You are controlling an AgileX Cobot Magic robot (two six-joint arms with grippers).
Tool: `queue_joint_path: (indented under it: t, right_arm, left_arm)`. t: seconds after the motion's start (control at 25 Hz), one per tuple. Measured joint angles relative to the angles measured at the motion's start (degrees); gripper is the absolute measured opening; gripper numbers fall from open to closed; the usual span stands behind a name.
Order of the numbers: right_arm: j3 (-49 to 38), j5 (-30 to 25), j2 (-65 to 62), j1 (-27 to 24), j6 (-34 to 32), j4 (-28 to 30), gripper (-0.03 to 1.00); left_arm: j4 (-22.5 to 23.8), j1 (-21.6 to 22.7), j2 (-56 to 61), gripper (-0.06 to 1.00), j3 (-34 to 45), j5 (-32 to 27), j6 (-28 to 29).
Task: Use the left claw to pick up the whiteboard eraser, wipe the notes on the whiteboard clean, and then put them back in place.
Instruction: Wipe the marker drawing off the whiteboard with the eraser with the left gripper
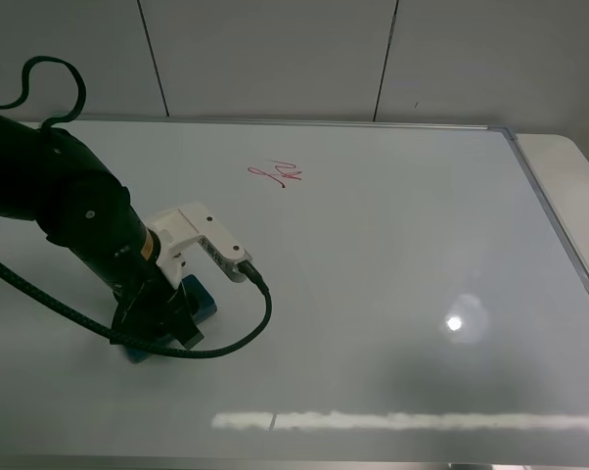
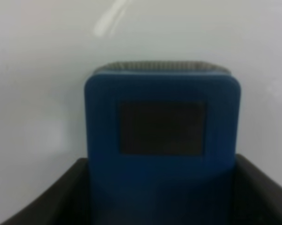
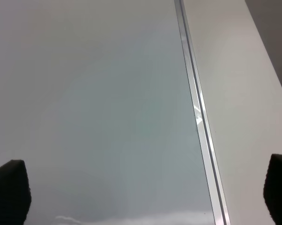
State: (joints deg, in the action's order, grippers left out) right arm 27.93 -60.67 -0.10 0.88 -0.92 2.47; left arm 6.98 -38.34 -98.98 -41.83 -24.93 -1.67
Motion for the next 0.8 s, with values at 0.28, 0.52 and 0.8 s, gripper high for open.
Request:
queue_joint_path:
  t: [0.28, 0.52, 0.8]
  right_arm:
    - [0.00, 0.00, 0.00, 0.00, 0.00, 0.00, 0.99]
    - [0.00, 0.00, 0.00, 0.00, 0.00, 0.00, 0.99]
    - [0.00, 0.00, 0.00, 0.00, 0.00, 0.00, 0.99]
  left_arm:
    - [-0.10, 0.00, 0.58, 0.55, 0.04, -0.32, 0.48]
    - [2.19, 1.87, 2.62, 0.55, -6.16, -6.45, 4.53]
    - [7.12, 5.79, -0.49, 0.55, -21.67, -15.34, 4.55]
